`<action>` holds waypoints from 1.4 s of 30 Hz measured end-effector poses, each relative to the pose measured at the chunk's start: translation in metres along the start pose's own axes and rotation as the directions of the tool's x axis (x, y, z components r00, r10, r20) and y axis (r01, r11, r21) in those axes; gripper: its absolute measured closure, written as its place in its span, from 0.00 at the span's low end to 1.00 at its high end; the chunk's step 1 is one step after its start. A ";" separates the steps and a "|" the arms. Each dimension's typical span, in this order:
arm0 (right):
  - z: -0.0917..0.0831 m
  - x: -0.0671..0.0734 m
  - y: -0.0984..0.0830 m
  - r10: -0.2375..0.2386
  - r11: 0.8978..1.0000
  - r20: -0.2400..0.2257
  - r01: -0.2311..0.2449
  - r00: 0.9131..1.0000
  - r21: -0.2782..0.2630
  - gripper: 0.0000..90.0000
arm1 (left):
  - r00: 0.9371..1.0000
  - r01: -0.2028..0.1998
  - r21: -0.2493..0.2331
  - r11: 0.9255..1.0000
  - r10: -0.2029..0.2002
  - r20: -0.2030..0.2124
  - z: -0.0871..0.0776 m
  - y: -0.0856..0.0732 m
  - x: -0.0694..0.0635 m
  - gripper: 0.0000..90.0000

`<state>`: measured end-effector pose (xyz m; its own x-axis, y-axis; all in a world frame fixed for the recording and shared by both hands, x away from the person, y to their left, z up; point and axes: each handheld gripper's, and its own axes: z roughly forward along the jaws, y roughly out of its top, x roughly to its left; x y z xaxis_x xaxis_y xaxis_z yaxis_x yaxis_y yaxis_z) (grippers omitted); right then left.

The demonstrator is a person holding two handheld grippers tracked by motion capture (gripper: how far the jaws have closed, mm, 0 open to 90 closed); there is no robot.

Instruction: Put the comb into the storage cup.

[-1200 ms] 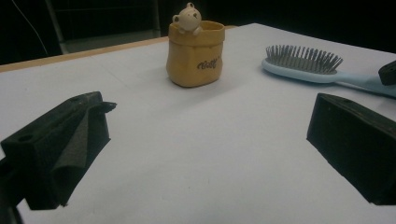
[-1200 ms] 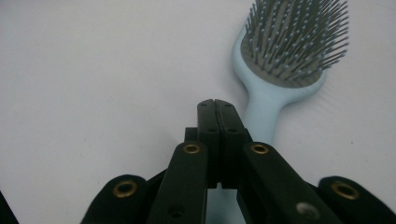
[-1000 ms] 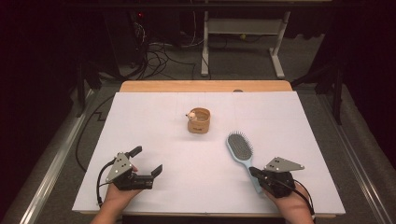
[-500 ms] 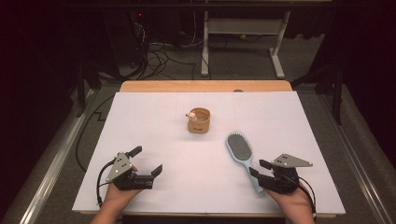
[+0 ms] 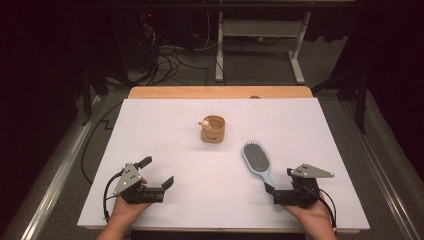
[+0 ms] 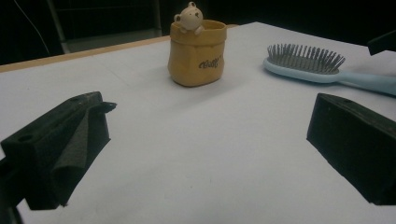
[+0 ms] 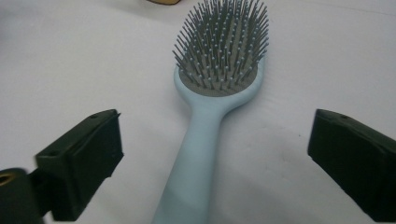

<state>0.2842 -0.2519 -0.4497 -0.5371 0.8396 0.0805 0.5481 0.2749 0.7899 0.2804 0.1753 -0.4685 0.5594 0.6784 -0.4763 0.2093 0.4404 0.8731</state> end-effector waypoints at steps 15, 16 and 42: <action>0.002 0.000 0.001 0.001 1.000 0.032 -0.001 1.000 0.000 0.00 | 1.000 -0.006 -0.012 1.000 0.005 -0.030 0.001 0.002 0.002 0.00; 0.002 0.000 0.001 0.003 1.000 0.034 -0.003 0.999 0.007 0.00 | 0.999 -0.009 -0.009 1.000 0.008 -0.031 0.001 0.002 0.002 0.00; 0.018 0.001 0.009 -0.031 0.969 0.042 0.019 0.999 0.248 0.00 | 1.000 0.002 0.020 1.000 -0.002 -0.013 0.002 0.001 0.002 0.00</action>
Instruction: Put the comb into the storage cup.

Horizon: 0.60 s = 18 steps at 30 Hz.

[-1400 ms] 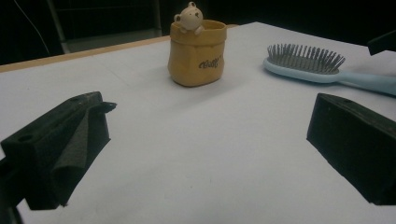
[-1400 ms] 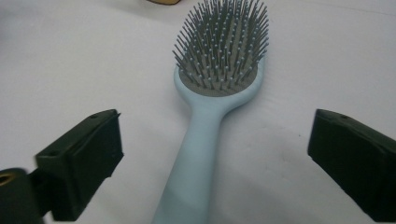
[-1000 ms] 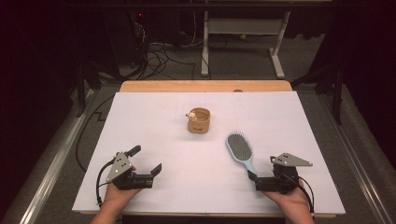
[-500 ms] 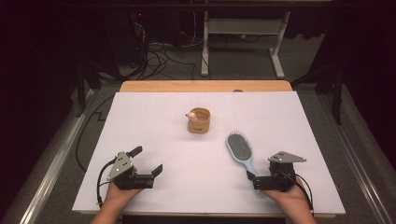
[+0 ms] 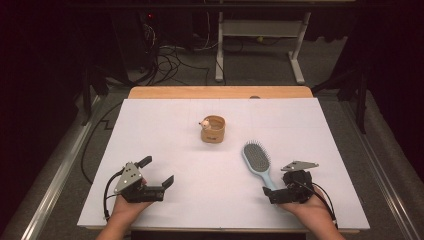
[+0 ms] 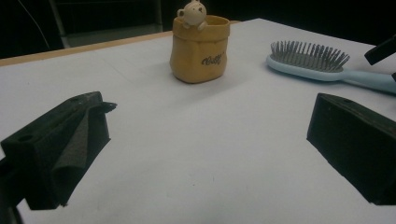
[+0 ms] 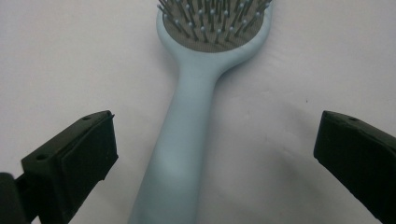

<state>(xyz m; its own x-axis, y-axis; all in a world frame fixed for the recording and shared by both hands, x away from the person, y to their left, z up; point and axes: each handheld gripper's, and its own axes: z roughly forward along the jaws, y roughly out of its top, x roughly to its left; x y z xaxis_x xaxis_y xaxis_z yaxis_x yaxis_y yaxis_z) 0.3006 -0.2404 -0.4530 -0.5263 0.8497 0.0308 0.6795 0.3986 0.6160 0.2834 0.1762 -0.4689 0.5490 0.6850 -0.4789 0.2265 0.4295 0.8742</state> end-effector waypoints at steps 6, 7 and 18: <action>0.004 0.000 0.002 -0.001 0.999 -0.008 0.002 1.000 0.051 0.00 | 1.000 0.001 -0.002 1.000 -0.001 0.000 0.000 0.000 0.000 0.00; 0.004 0.000 0.002 -0.002 0.998 -0.008 0.002 1.000 0.060 0.00 | 1.000 0.001 0.000 1.000 -0.001 -0.001 0.000 0.000 0.000 0.00; 0.008 0.004 0.010 -0.016 0.990 -0.038 0.022 0.999 0.141 0.00 | 1.000 0.011 0.006 1.000 -0.011 0.005 0.001 -0.002 -0.002 0.00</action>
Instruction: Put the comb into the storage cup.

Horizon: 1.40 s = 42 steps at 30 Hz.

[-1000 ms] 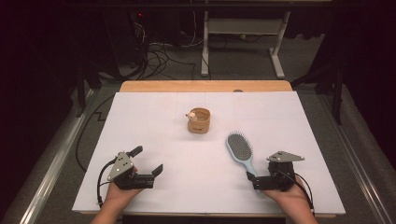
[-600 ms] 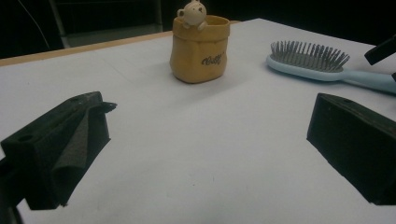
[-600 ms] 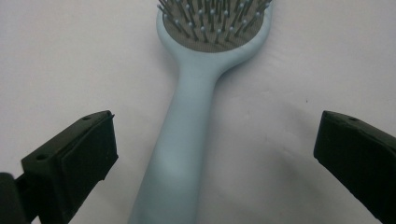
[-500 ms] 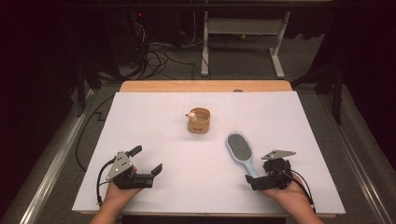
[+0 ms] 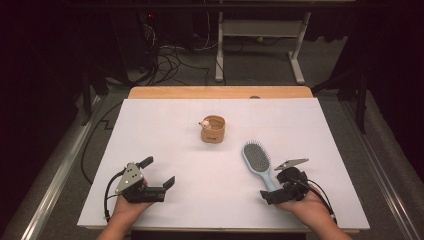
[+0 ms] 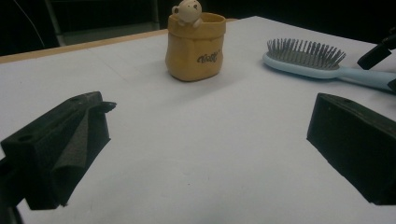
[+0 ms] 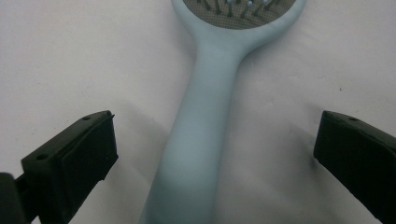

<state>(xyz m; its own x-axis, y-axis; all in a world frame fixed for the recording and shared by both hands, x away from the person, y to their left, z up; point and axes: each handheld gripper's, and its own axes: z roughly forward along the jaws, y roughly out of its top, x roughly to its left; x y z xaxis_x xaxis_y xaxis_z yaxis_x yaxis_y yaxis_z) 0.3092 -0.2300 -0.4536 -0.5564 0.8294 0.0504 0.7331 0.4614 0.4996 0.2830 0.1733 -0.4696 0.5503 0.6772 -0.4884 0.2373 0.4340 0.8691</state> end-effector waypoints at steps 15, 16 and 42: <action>0.003 0.000 0.024 -0.012 0.999 0.004 0.012 1.000 0.045 0.00 | 1.000 0.002 -0.004 1.000 -0.002 0.006 0.000 0.000 -0.001 0.00; 0.003 0.000 0.026 -0.009 0.999 0.006 0.009 1.000 0.050 0.00 | 1.000 0.002 -0.004 1.000 -0.002 0.006 0.000 0.000 -0.001 0.00; 0.027 -0.007 0.071 -0.012 0.995 0.040 0.008 0.999 0.097 0.00 | 1.000 -0.001 -0.006 1.000 0.001 0.011 0.000 0.000 -0.001 0.00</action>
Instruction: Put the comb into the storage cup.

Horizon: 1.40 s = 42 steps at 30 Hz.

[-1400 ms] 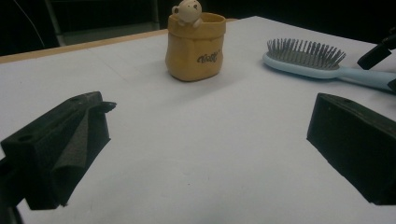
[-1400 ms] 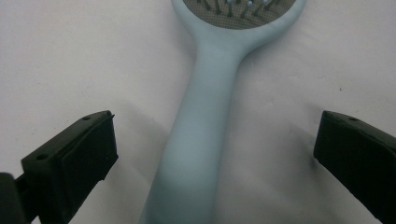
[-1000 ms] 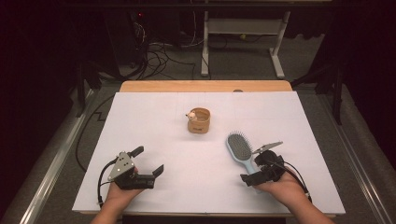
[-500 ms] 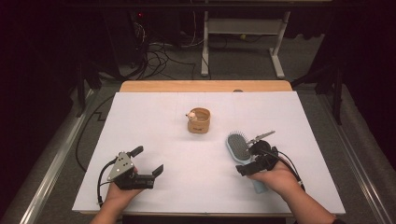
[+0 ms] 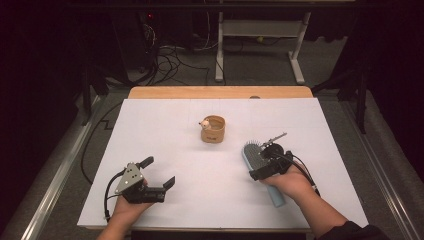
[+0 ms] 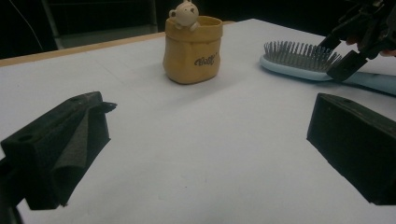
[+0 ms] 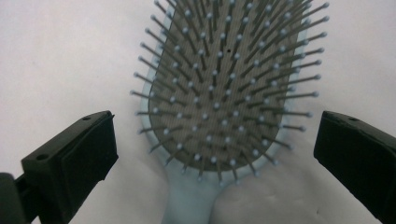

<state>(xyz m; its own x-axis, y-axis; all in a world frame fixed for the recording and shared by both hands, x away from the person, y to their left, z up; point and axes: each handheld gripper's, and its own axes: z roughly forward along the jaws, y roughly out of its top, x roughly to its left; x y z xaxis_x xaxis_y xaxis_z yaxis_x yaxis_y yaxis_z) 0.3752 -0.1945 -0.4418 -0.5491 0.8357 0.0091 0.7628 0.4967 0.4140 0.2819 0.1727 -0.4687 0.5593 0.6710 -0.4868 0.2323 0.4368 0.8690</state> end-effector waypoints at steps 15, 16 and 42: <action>0.009 -0.003 0.021 0.020 0.999 0.025 -0.021 0.999 0.031 0.00 | 1.000 0.002 -0.005 1.000 -0.002 0.002 0.000 0.001 0.000 0.00; 0.010 -0.003 0.022 0.025 0.999 0.025 -0.026 0.999 0.030 0.00 | 1.000 0.003 -0.007 1.000 -0.003 0.001 -0.001 0.002 0.001 0.00; 0.023 0.008 0.031 0.047 0.998 0.070 -0.050 0.996 0.043 0.07 | 1.000 0.005 -0.012 1.000 -0.005 -0.003 -0.002 0.004 0.003 0.00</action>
<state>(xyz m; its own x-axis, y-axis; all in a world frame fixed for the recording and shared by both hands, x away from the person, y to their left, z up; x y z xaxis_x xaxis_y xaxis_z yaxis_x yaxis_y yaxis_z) 0.4028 -0.1672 -0.4493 -0.4874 0.8725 -0.0347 0.8036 0.4637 0.3730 0.2828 0.1777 -0.4667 0.5557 0.6709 -0.4910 0.2255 0.4469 0.8657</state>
